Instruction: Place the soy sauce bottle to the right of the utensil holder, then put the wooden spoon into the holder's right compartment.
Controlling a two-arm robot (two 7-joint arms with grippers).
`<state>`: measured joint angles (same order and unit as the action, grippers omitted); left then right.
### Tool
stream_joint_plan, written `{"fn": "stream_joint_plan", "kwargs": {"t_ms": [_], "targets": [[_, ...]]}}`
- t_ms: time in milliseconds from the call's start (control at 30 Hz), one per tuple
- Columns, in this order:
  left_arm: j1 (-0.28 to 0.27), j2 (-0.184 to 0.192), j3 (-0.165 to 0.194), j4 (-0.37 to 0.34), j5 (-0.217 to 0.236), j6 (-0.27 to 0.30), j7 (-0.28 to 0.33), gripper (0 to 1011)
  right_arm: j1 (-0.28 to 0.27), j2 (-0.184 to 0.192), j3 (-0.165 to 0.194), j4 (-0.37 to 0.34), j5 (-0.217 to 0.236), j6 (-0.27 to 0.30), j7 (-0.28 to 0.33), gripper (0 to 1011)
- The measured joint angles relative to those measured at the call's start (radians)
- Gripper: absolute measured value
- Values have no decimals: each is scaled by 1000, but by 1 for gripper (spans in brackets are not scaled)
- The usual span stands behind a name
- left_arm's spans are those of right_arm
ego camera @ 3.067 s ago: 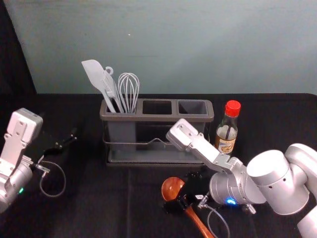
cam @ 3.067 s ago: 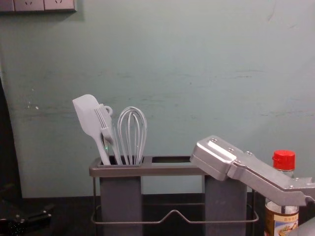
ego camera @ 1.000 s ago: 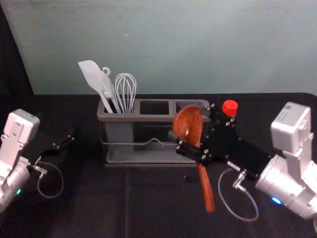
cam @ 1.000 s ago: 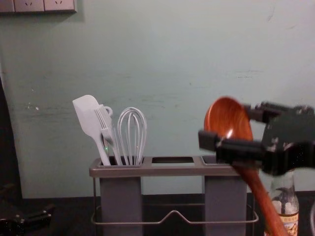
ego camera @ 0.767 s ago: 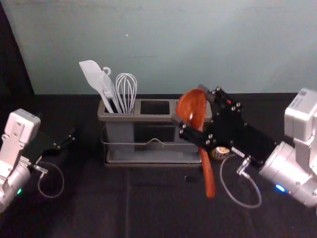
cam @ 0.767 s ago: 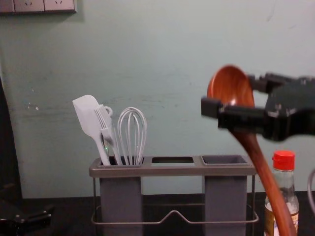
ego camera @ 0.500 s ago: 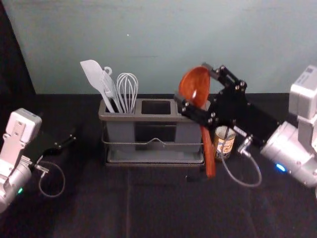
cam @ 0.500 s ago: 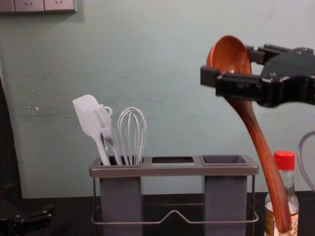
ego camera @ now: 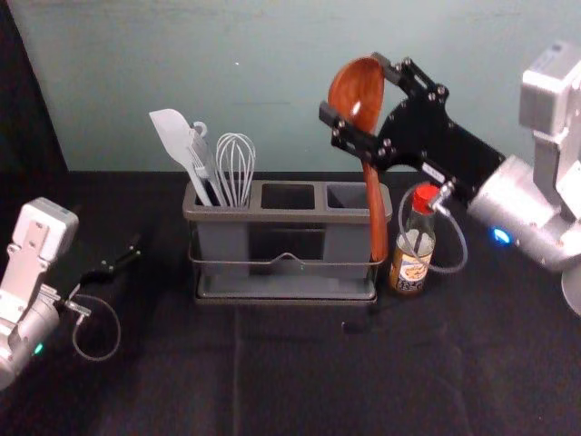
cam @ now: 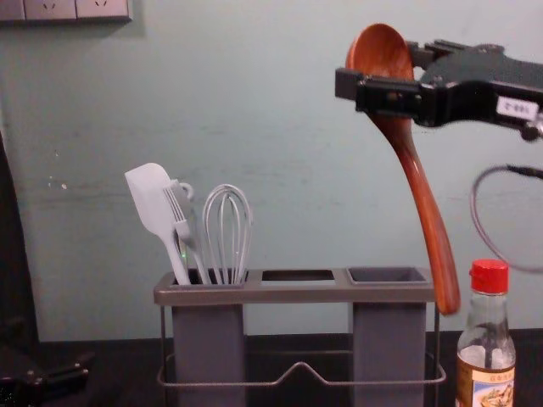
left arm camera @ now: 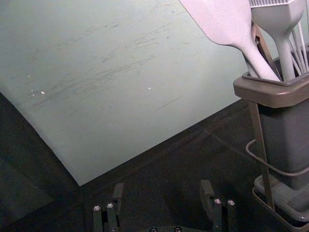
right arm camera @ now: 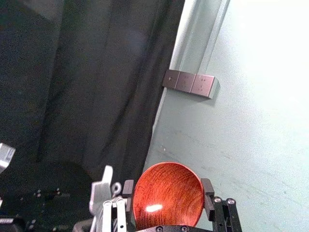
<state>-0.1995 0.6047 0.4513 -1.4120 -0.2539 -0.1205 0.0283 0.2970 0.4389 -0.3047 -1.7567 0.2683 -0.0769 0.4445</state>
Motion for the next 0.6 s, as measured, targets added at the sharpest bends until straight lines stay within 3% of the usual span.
{"fn": "stream_joint_plan", "kwargs": {"t_ms": [167, 600], "targets": [[0, 0, 0, 0, 0, 0, 0, 1011, 59, -14, -9, 39, 22, 23, 8, 847], [0, 0, 0, 0, 0, 0, 0, 1011, 171, -50, -54, 148, 24, 43, 7, 848]]}}
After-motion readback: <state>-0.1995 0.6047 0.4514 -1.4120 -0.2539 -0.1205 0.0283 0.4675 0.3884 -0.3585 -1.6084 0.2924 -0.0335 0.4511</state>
